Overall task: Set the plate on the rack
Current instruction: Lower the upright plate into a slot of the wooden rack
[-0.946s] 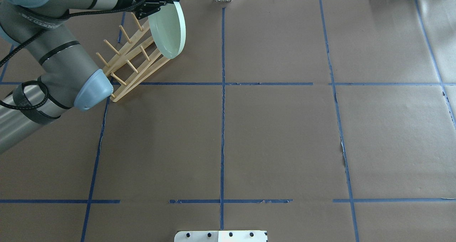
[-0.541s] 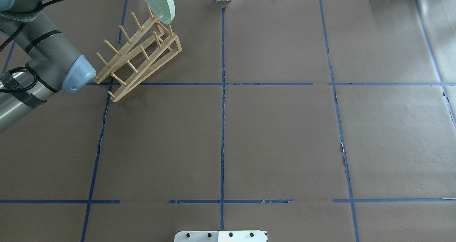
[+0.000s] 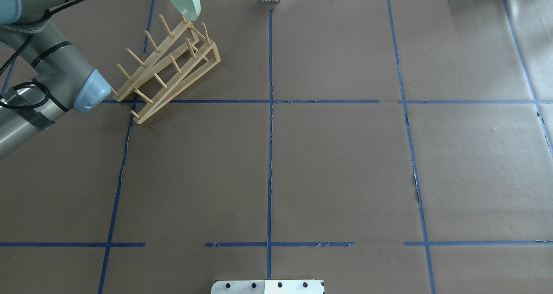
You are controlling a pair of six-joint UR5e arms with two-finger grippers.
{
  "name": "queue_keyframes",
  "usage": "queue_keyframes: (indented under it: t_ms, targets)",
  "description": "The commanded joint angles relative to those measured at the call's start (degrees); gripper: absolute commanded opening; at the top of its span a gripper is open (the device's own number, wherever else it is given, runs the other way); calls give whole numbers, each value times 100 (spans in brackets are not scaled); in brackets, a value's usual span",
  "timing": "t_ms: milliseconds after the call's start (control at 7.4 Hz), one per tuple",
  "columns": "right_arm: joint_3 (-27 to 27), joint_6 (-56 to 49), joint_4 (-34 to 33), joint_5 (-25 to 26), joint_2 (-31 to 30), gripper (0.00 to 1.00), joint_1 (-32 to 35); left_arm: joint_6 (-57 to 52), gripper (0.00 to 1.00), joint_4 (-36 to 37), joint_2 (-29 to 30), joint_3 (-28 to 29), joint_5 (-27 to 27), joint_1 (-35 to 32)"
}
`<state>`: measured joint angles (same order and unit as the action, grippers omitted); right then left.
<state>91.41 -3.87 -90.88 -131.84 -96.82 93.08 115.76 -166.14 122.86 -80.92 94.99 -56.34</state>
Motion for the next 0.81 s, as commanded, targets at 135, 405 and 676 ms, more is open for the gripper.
queue_keyframes:
  t_ms: [135,405,676]
  targets:
    - [0,0,0,0,-3,100,0,-9,0,-156,-25,129,-190,27]
    - [0,0,0,0,-3,100,0,-1,0,-156,19,260,-305,97]
    - [0,0,0,0,-3,100,0,-9,0,-156,10,261,-305,202]
